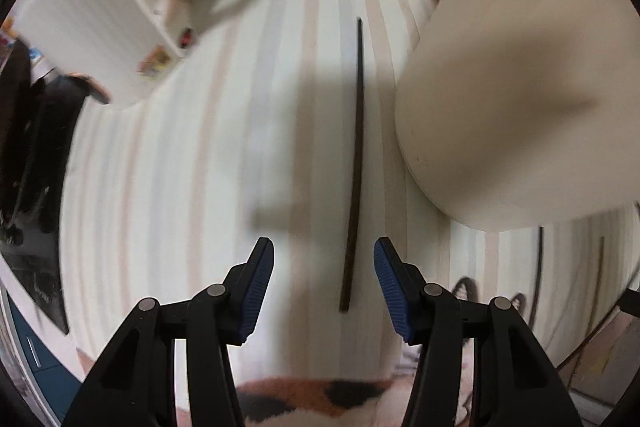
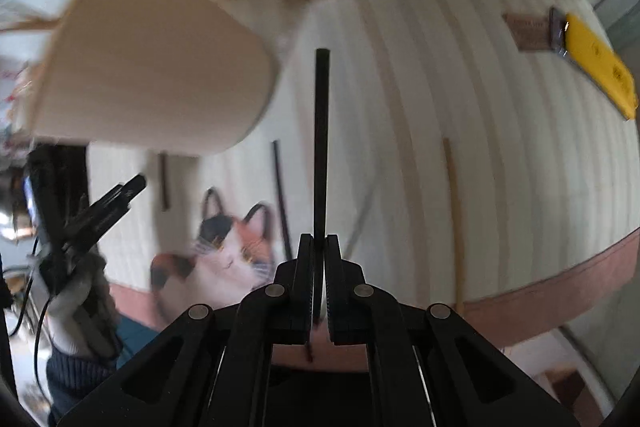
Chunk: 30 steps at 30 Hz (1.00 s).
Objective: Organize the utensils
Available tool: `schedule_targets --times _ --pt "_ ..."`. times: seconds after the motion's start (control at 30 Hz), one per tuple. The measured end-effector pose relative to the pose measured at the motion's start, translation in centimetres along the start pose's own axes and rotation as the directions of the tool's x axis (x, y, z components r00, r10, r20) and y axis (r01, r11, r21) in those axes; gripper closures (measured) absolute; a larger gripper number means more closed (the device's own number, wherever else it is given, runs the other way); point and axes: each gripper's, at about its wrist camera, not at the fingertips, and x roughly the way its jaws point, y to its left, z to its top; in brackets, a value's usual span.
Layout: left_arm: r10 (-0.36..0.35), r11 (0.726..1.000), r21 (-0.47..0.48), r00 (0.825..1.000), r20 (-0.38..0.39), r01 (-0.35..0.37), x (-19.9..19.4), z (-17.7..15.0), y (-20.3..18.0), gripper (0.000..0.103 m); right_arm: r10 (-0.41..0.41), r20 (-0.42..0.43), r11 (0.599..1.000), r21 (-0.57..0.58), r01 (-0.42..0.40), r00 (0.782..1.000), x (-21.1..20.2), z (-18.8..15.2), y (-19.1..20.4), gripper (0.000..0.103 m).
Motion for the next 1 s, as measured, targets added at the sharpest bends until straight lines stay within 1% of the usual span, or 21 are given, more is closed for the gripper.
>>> schedule_targets --times 0.07,0.1,0.17,0.2,0.23,0.27,0.3,0.4,0.47,0.53,0.57,0.6,0.67,0.73,0.83,0.87,0.93,1.0 --pt "0.011 1.000 0.002 1.000 -0.015 -0.011 1.1 0.3 -0.2 0.053 -0.026 -0.012 0.999 0.023 0.026 1.000 2.1 1.0 -0.4 0.098" --pt "0.016 1.000 0.005 1.000 -0.024 -0.015 1.6 0.4 -0.3 0.055 -0.043 -0.013 0.999 0.033 0.043 0.999 3.1 1.4 -0.7 0.098" --pt "0.033 0.999 0.005 0.999 -0.026 -0.033 2.3 0.4 -0.4 0.068 -0.073 -0.017 0.996 0.055 0.074 0.997 4.9 2.1 -1.3 0.098" --pt "0.016 1.000 0.002 1.000 -0.010 -0.016 2.2 0.2 -0.4 0.080 -0.083 -0.021 0.995 0.060 0.084 0.996 5.7 2.4 -1.5 0.098" --pt "0.015 1.000 0.008 1.000 -0.007 -0.015 2.2 0.2 -0.5 0.092 -0.092 -0.021 0.994 0.064 0.093 0.996 6.2 2.4 -1.6 0.098" --pt "0.022 1.000 0.018 1.000 -0.004 -0.022 2.2 0.0 -0.8 0.097 -0.099 -0.022 0.993 0.061 0.100 0.995 6.4 2.5 -1.6 0.098" --pt "0.043 0.999 0.023 0.999 -0.004 -0.043 2.1 -0.3 -1.0 0.098 -0.107 -0.020 0.993 0.055 0.108 0.994 6.7 2.5 -1.6 0.098" --pt "0.055 0.998 0.006 0.998 -0.005 -0.055 2.0 -1.6 -1.0 0.099 -0.129 -0.017 0.991 0.043 0.129 0.992 7.1 2.3 -1.5 0.098" --pt "0.056 0.998 -0.006 0.998 -0.020 -0.056 1.5 -3.9 -0.6 0.099 -0.134 -0.019 0.990 0.035 0.134 0.991 7.2 2.0 -1.4 0.098" --pt "0.036 0.999 -0.023 0.998 -0.057 -0.038 1.0 -6.6 0.0 0.099 -0.152 -0.027 0.988 0.009 0.152 0.988 7.5 1.6 -1.2 0.098" --pt "0.021 0.999 -0.038 0.996 -0.088 -0.025 0.6 -8.8 0.4 0.099 -0.159 -0.032 0.987 -0.005 0.159 0.987 7.5 1.4 -1.0 0.098" --pt "0.008 0.999 -0.044 0.994 -0.105 -0.013 0.4 -9.9 0.5 0.099 -0.171 -0.036 0.985 -0.023 0.170 0.985 7.6 1.1 -0.5 0.098" --pt "-0.038 0.997 -0.070 0.987 -0.159 0.027 0.0 -12.9 0.8 0.099 -0.202 -0.043 0.978 -0.065 0.199 0.978 7.8 0.5 -0.1 0.098" --pt "-0.063 0.995 -0.085 0.980 -0.187 0.048 -0.1 -14.2 0.7 0.098 -0.222 -0.051 0.971 -0.097 0.216 0.974 8.0 0.0 0.3 0.098" --pt "-0.058 0.994 -0.101 0.981 -0.184 0.040 0.1 -13.8 0.5 0.096 -0.244 -0.049 0.964 -0.116 0.237 0.969 8.2 -0.5 0.8 0.098" --pt "-0.056 0.994 -0.106 0.981 -0.185 0.036 0.2 -13.4 0.3 0.095 -0.238 -0.055 0.967 -0.111 0.231 0.970 8.3 -0.5 1.1 0.098" --pt "-0.057 0.993 -0.115 0.982 -0.179 0.037 0.2 -12.4 0.3 0.094 -0.235 -0.057 0.967 -0.112 0.228 0.970 8.5 -0.9 1.5 0.097" --pt "-0.042 0.992 -0.123 0.987 -0.155 0.023 0.4 -10.8 0.4 0.093 -0.227 -0.073 0.970 -0.105 0.219 0.971 8.8 -1.1 1.7 0.096"
